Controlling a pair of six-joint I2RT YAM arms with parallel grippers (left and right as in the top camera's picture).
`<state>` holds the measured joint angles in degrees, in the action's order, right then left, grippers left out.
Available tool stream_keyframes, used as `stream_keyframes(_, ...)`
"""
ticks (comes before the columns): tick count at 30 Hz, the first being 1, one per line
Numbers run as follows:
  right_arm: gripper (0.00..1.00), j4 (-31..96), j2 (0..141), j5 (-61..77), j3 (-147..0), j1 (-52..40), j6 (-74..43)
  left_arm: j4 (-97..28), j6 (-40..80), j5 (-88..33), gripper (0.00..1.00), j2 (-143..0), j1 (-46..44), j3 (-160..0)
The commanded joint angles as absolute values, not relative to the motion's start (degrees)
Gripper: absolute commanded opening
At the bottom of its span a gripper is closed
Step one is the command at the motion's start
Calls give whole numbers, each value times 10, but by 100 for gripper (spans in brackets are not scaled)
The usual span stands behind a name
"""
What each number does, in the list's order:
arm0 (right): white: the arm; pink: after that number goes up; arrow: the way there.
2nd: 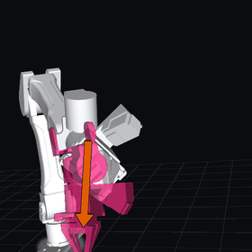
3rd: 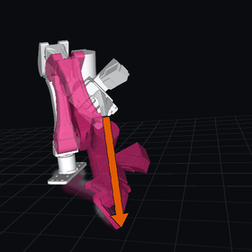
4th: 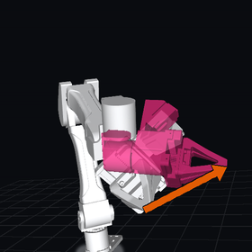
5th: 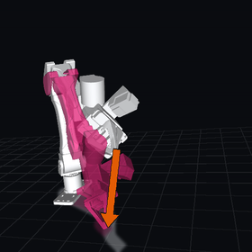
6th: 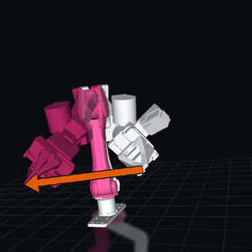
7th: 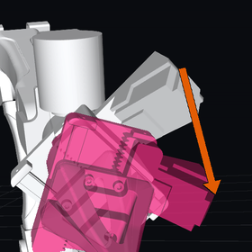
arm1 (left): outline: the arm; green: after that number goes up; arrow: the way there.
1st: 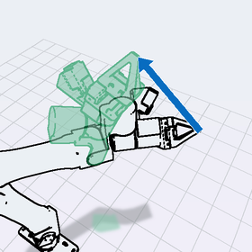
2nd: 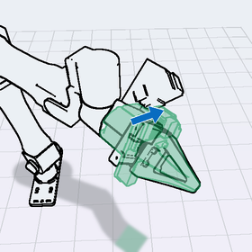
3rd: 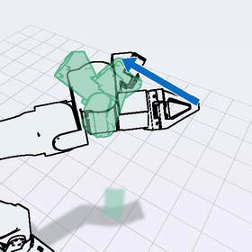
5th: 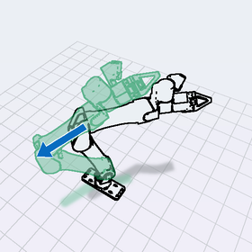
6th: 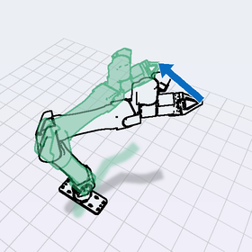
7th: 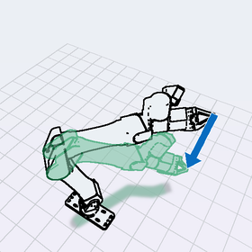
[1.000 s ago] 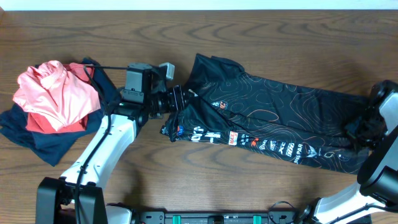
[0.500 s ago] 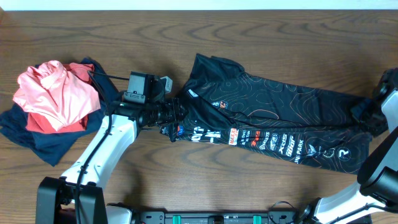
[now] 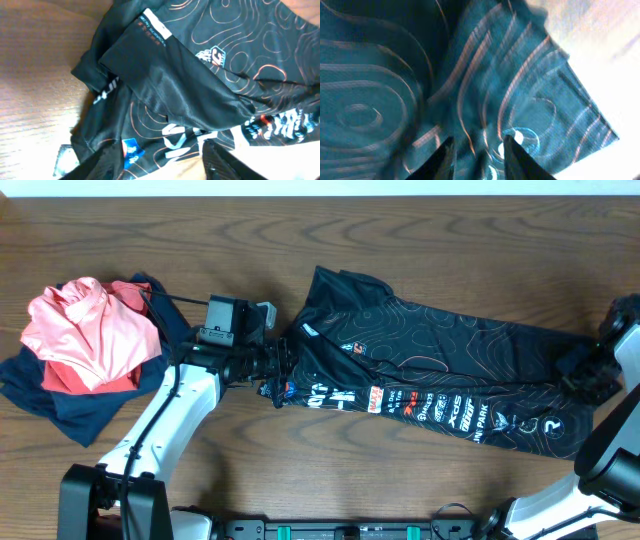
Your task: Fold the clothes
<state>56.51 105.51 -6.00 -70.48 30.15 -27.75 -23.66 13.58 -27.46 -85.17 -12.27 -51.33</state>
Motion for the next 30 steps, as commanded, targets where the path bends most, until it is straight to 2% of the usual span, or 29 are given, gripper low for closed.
stream_keyframes(1,28,579,1051,-77,-699,308,-276,-234,88,-243,59,-873,-124,-508)
stream_keyframes(8,34,569,1051,-86,-642,307,-276,-224,88,-246,66,-945,-124,-508)
stream_keyframes(14,35,540,1051,-95,-594,307,-276,-225,88,-250,64,-993,-124,-509)
stream_keyframes(16,35,531,1051,-96,-582,307,-276,-227,88,-250,52,-999,-124,-508)
stream_keyframes(18,36,522,1051,-97,-571,307,-276,-244,88,-250,22,-1003,-124,-508)
stream_keyframes(19,37,520,1051,-98,-567,307,-275,-256,88,-250,11,-1004,-124,-508)
stream_keyframes(20,37,520,1051,-101,-563,307,-275,-272,88,-250,6,-1005,-123,-508)
stream_keyframes(30,38,510,1051,-105,-554,307,-275,-466,109,-136,6,-1006,-117,-508)
